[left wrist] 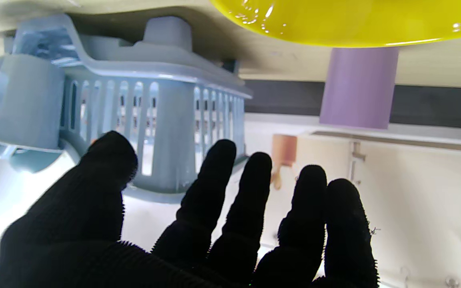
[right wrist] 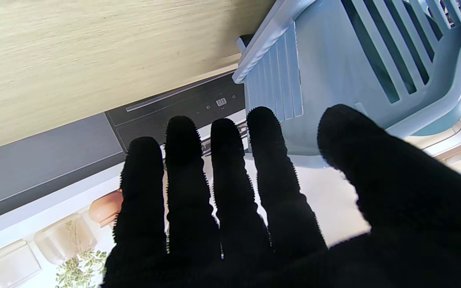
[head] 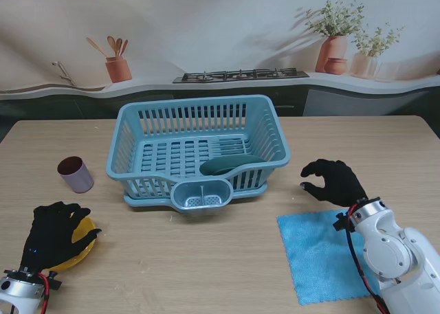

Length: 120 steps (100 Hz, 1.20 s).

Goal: Clear dishes and wipe the table

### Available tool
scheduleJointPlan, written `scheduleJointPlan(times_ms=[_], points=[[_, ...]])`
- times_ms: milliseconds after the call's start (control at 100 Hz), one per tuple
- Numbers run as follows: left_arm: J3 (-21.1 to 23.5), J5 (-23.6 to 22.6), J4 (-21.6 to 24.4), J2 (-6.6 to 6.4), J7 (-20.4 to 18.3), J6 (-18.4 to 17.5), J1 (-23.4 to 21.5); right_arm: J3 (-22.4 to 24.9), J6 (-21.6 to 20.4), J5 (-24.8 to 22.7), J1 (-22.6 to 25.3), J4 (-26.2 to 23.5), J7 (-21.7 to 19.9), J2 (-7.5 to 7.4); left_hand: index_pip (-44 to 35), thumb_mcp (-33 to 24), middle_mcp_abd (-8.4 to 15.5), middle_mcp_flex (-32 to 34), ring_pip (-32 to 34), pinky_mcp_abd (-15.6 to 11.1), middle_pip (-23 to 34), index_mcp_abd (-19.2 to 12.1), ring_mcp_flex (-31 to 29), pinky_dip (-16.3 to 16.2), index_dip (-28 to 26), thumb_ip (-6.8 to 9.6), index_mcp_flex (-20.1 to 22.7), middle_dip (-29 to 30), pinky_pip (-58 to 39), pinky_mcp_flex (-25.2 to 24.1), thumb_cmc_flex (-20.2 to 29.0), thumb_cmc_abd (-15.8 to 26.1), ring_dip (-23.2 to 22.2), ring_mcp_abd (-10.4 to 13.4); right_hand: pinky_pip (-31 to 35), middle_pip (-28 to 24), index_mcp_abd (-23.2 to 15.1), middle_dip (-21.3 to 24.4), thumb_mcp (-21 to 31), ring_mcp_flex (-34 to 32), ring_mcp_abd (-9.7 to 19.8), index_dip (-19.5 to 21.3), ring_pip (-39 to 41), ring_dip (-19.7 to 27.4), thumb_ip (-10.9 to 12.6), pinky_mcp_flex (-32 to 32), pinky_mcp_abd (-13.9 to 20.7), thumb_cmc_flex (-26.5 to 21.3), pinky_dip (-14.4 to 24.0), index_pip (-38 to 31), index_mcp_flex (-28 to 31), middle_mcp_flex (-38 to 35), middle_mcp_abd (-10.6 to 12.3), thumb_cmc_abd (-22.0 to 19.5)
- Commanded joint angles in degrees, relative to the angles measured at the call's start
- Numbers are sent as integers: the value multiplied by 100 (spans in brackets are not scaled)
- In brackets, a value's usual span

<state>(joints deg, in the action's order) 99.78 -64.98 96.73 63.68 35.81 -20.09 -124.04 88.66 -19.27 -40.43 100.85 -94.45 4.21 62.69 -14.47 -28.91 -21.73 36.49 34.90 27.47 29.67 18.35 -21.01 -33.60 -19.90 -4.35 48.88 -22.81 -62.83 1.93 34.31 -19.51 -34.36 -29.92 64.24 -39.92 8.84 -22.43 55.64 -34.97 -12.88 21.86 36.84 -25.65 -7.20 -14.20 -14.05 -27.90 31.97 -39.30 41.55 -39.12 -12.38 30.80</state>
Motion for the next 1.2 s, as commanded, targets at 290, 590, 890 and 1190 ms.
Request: scheduleJointPlan(times_ms=[290, 590, 890, 1190], points=[[-209, -216, -164, -49, -83, 1030, -37, -48, 84, -27, 53, -68, -140, -10, 525, -239, -293, -585, -555, -415, -389, 391, 651, 463, 147, -245, -97, 276, 742, -452, -800, -152, 387, 70, -78, 43, 67, 76, 178, 163, 145, 81, -67, 67, 209, 119, 134, -22, -64, 33, -192, 190, 69, 130], [-370, 58, -87, 9, -450, 1644, -95, -58, 116, -31, 60, -75, -143, -10, 602, 613, -404, -807, -598, -309, -413, 534, 839, 507, 294, -201, -213, 312, 649, -495, -742, 135, 434, -58, -87, 42, 72, 75, 184, 170, 157, 87, -68, 66, 215, 130, 123, -36, -64, 35, -185, 185, 68, 122], [-478, 465, -7, 58, -905, 1944, -103, -69, 167, -31, 74, -93, -143, -8, 590, 1987, -582, -847, -377, 48, -312, 664, 876, 232, 319, -35, -204, 266, 237, -316, -275, 538, 469, -265, -97, 45, 69, 76, 176, 186, 160, 89, -71, 66, 218, 145, 125, -35, -62, 41, -190, 198, 71, 122], [-544, 753, -22, 65, -1275, 1991, -49, -78, 188, -39, 66, -90, -150, -10, 652, 2084, -544, -1021, -401, 117, -314, 671, 1002, 166, 350, -4, -320, 255, 131, -294, -122, 493, 482, -212, -110, 45, 80, 76, 177, 198, 161, 89, -71, 65, 219, 168, 129, -33, -61, 44, -190, 199, 68, 118]])
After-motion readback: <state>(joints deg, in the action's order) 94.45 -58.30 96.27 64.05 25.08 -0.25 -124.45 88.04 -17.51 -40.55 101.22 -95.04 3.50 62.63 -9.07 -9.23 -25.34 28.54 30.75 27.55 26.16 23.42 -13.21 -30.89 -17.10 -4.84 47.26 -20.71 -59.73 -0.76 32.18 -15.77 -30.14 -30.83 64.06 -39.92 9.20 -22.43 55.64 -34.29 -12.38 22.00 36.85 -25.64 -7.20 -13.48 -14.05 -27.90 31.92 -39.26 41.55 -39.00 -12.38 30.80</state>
